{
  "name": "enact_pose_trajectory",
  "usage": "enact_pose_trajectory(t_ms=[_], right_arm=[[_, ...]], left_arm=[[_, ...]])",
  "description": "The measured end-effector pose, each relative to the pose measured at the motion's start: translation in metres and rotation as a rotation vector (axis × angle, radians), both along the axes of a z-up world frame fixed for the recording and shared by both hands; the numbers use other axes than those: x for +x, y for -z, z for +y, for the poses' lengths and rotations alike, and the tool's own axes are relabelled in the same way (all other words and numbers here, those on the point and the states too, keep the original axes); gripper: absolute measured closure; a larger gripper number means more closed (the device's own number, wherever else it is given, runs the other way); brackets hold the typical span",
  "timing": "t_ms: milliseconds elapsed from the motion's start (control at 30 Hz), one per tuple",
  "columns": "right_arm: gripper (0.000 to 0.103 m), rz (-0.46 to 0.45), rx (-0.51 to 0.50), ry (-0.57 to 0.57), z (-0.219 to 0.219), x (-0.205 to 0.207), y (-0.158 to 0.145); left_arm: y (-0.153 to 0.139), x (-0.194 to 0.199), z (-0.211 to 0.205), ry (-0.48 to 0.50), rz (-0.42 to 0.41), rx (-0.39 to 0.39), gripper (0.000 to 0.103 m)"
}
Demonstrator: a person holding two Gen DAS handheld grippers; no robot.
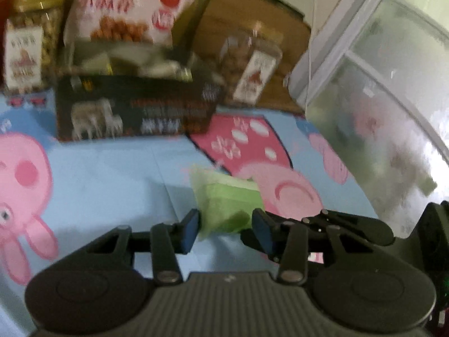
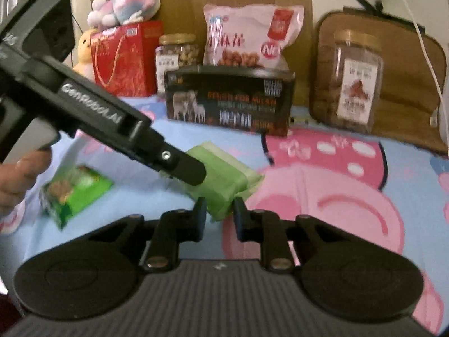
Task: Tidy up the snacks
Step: 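Carry the light green bag into the dark box and release it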
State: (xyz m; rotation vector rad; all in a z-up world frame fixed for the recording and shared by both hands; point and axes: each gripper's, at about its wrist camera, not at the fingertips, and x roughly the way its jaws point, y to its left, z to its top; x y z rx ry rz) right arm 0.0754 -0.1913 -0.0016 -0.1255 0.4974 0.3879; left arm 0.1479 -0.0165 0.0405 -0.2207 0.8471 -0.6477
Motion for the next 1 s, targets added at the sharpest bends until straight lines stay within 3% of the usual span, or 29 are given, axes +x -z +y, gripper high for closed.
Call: enact_pose_trajectory(t_ms=[167, 367, 500, 633, 900, 1000], right_arm=[[0.079, -0.11, 0.003, -0.038, 0.012, 0.016, -0.026], [0.079, -0.221, 0.008, -0.071, 0.033, 0.07, -0.054], [0.079, -0.196, 0.052, -0.073, 0.046, 0.124, -0.057], [0.077, -0.17, 0.003, -0.033, 0.065, 0.161, -0.045], [0.076, -0.139, 0.148, -0.005, 0.044, 0.133, -0.046], [0.075, -0.116, 0.203, -0.015, 0.034, 0.113, -0.047]], left_arm=[[-0.031, 0.012, 0.018, -0.053, -0.101, -0.014, 0.062], [-0.052, 0.061, 0.041, -0.167, -0.155, -0.017, 0.062], [-0.047, 0.1, 0.054, -0.266, -0.176, 0.011, 0.06], [-0.027, 0.126, 0.062, -0.343, -0.103, 0.053, 0.058], [-0.035, 0.082, 0.069, -0.303, -0.182, 0.002, 0.058], [-0.033, 0.055, 0.076, -0.275, -0.177, -0.021, 0.058]])
